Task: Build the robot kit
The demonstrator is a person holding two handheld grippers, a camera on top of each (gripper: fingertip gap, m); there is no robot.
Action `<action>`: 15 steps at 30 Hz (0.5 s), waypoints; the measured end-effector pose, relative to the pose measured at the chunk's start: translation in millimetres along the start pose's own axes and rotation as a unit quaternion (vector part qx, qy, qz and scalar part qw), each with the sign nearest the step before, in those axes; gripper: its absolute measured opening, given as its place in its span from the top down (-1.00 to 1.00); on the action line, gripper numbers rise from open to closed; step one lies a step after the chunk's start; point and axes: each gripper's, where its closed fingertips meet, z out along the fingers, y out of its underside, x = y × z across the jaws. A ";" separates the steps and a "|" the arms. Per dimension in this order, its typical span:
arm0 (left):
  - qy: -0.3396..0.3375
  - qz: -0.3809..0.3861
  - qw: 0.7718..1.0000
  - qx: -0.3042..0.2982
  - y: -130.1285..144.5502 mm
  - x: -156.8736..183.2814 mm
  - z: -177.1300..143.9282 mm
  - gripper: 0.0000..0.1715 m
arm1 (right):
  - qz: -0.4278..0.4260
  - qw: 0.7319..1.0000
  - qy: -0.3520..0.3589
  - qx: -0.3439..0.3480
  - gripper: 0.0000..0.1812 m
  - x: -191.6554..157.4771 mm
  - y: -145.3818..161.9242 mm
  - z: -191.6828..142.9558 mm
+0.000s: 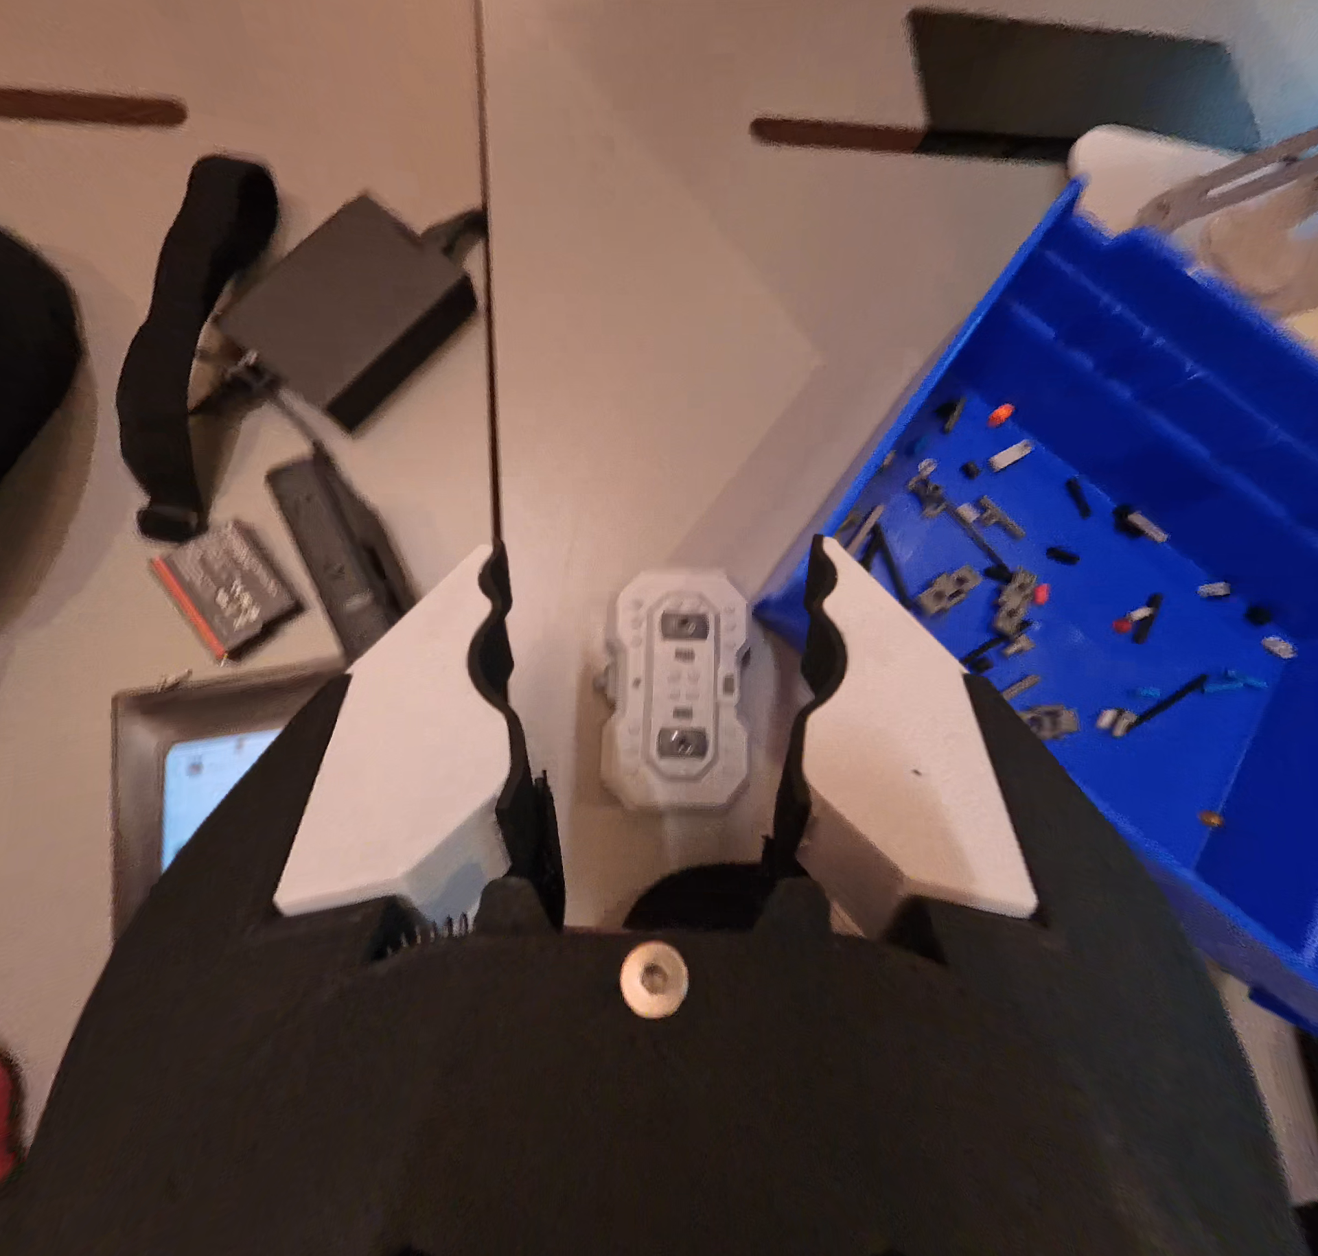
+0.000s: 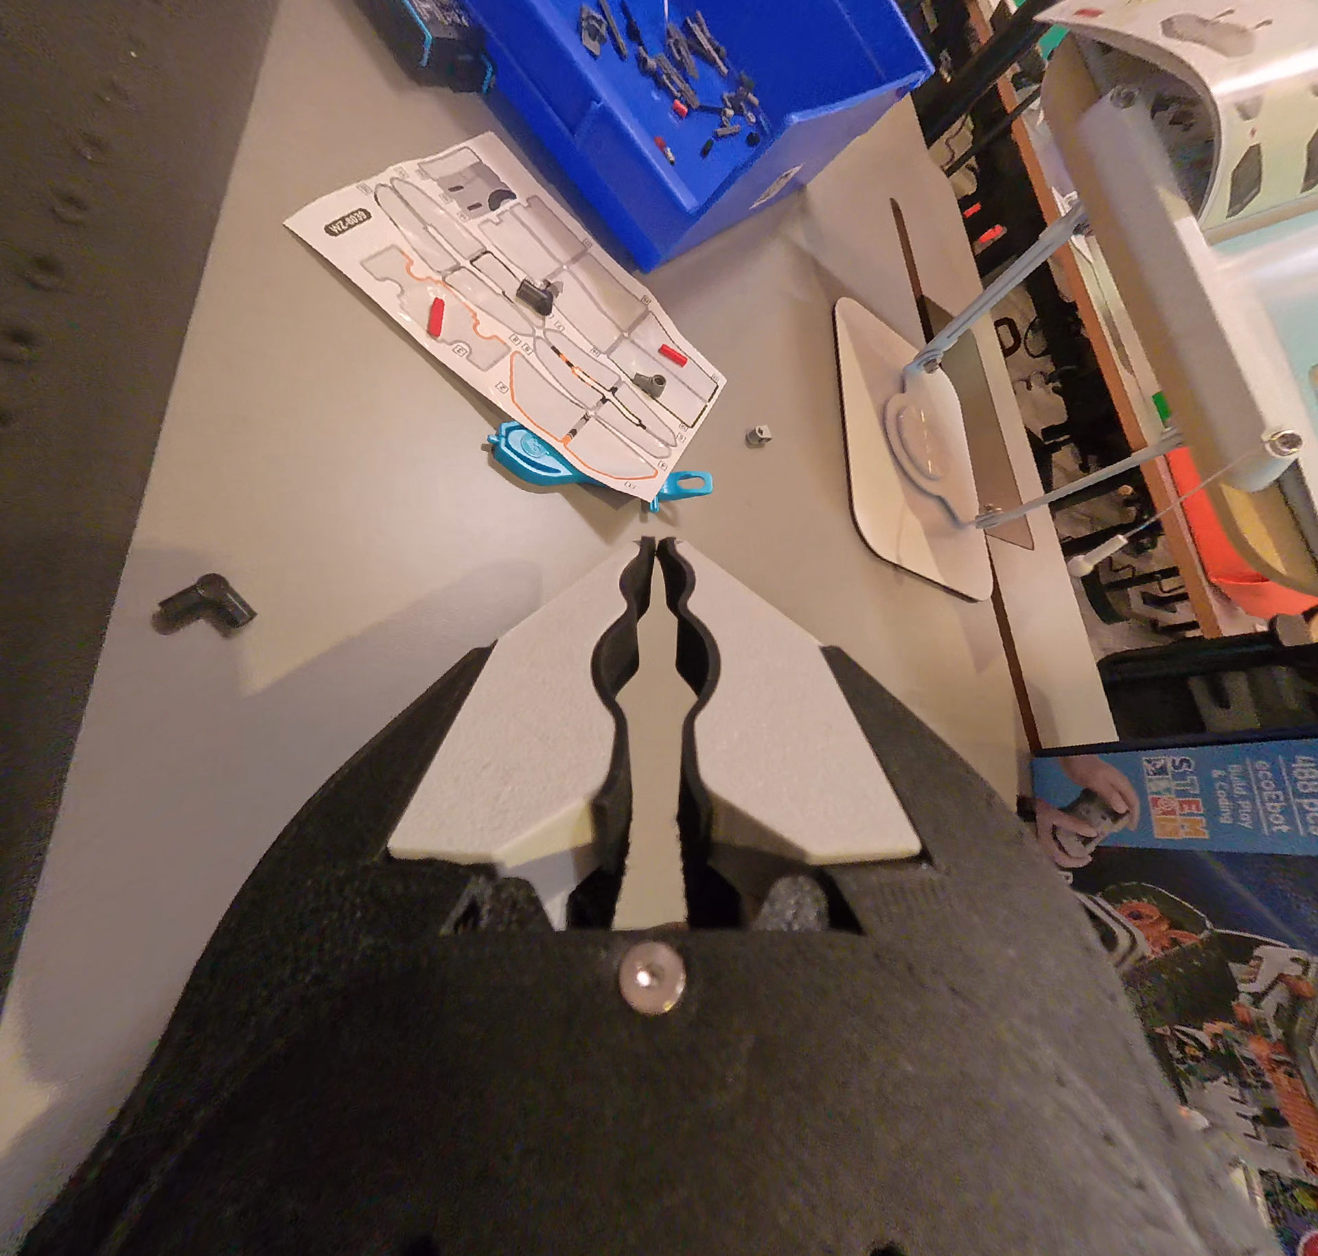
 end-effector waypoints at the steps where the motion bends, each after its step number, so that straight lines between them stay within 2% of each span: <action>1: -0.021 0.003 1.000 -0.019 14.4 -6.2 0.2 0.07 | -0.001 1.000 0.001 0.001 1.00 -0.2 -0.8 -0.7; 3: -0.048 0.023 0.997 -0.062 45.0 -10.5 5.4 0.05 | -0.003 1.000 0.000 0.003 1.00 -0.6 -2.6 -1.1; 8: -0.042 0.054 0.989 -0.130 93.2 5.3 31.2 -0.03 | -0.007 1.000 -0.007 0.006 1.00 -4.2 -5.4 -0.5; 12: -0.056 0.075 0.985 -0.148 109.8 11.2 49.9 0.08 | -0.009 1.000 -0.003 0.008 1.00 -3.7 -7.0 -2.6; 13: -0.076 0.091 0.982 -0.149 111.6 9.1 52.4 0.16 | -0.010 1.000 -0.002 0.009 1.00 -3.5 -7.3 -2.8; 15: -0.092 0.105 0.980 -0.145 110.4 9.9 54.7 0.17 | -0.010 1.000 -0.003 0.009 1.00 -3.8 -7.4 -2.6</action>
